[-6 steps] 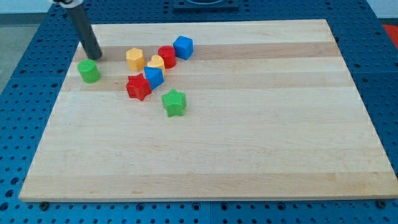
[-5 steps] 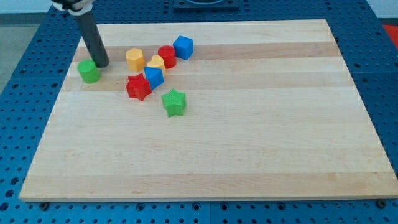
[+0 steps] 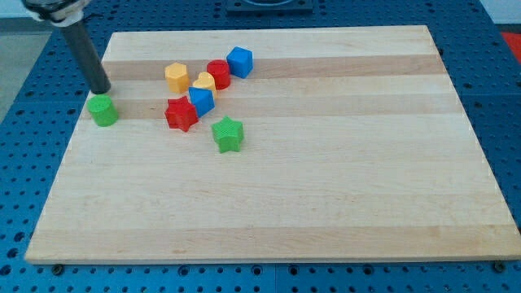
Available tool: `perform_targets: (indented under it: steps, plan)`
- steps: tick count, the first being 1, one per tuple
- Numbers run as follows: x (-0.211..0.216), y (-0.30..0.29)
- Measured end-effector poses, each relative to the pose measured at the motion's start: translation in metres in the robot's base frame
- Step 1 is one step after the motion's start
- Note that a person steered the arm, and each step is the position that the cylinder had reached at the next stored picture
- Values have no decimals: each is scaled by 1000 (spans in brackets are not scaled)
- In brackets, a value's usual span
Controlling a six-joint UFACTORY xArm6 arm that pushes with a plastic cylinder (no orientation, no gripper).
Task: Move the green circle towards the red star
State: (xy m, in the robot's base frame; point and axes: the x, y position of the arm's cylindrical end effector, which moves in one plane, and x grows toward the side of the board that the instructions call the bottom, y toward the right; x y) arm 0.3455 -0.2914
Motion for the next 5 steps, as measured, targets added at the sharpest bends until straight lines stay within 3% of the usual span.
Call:
perform_targets:
  steps: [1,3,4,5]
  plan:
    - [24,1]
    - [38,92]
    - [40,94]
    - [34,56]
